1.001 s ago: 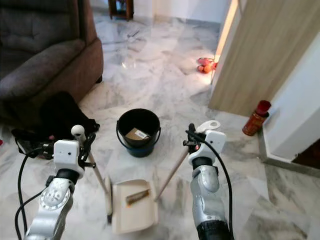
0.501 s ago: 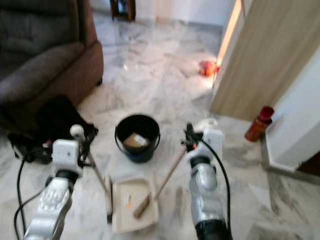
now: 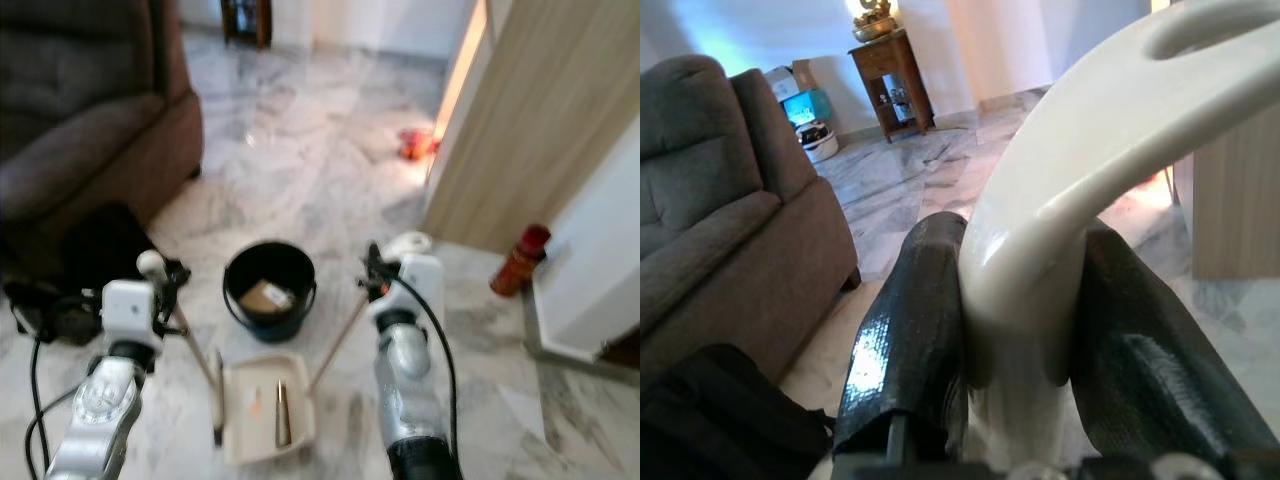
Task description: Sweep floor
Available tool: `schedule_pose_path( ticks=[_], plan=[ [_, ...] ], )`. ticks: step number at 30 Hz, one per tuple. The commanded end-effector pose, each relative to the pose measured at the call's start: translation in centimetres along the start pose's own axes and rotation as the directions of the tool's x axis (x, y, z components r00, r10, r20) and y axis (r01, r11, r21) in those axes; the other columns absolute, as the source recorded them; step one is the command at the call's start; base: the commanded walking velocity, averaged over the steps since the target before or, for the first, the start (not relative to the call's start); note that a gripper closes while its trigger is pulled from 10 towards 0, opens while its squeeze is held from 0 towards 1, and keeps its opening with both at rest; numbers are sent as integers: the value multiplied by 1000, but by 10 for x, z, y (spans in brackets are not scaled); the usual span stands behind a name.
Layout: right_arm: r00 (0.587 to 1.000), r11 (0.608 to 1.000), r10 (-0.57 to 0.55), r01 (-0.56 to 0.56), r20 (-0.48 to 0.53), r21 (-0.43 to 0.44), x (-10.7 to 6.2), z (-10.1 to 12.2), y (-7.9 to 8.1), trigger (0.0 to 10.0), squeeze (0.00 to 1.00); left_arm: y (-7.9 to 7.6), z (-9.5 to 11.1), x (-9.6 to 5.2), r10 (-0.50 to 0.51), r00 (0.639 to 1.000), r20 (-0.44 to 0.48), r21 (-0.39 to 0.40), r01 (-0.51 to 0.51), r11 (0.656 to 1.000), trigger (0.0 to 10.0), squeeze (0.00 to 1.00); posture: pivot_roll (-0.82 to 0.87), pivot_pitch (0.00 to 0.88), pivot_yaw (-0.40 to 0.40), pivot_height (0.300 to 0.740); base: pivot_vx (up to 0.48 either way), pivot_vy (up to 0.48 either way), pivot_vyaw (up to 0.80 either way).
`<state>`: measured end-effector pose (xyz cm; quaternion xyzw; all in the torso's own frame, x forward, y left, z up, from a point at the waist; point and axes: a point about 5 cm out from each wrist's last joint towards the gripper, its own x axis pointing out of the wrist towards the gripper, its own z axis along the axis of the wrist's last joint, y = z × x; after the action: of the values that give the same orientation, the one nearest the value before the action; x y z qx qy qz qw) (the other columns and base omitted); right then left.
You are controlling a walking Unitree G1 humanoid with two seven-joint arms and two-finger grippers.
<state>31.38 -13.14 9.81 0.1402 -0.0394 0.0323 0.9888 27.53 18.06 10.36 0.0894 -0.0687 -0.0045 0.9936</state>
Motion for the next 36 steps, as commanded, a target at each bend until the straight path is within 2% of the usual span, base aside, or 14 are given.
schedule_pose_path(
  ticks=[1,6,15,22,36],
  plan=[
    [998,1000,-4,3,57,23,2,11,-1,10000,0,-2,8,0,-5,999,48,-7,6,1000,10000,0,163,12,-1,740,0,0,0],
    [998,1000,-7,5,65,20,2,13,-2,10000,0,0,3,-3,-2,1000,31,-1,2,1000,10000,0,163,2,1,740,0,0,0],
    [994,1000,-11,9,108,16,5,24,-3,10000,0,13,-26,-24,40,997,-70,50,-37,998,10000,0,161,2,4,740,0,0,0],
    [991,1000,-24,23,131,8,6,32,-7,10000,0,17,-32,-32,49,995,-84,75,-42,996,10000,0,165,26,0,740,0,0,0],
    [955,999,32,-26,293,-25,19,84,4,10000,0,15,-38,-34,53,993,-104,93,-43,995,10000,0,158,44,-5,740,0,0,0]
  ],
)
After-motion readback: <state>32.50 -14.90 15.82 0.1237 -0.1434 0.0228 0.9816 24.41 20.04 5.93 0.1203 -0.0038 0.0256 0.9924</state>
